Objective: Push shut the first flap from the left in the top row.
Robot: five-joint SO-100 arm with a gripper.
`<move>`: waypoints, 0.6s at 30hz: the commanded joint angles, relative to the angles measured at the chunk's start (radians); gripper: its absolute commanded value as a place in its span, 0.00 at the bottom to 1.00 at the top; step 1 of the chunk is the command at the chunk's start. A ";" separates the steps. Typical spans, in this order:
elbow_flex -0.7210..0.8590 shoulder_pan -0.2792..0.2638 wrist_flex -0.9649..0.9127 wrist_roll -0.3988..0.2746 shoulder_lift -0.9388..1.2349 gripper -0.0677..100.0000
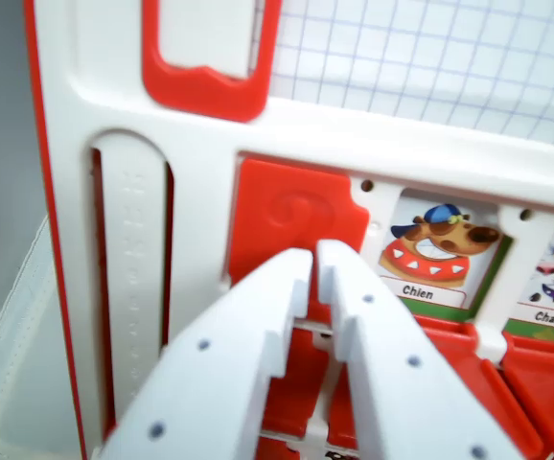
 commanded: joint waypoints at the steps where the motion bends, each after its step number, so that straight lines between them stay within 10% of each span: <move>1: -0.109 -0.014 -0.014 -0.006 0.078 0.00; 18: 0.106 0.014 0.164 0.034 0.495 0.00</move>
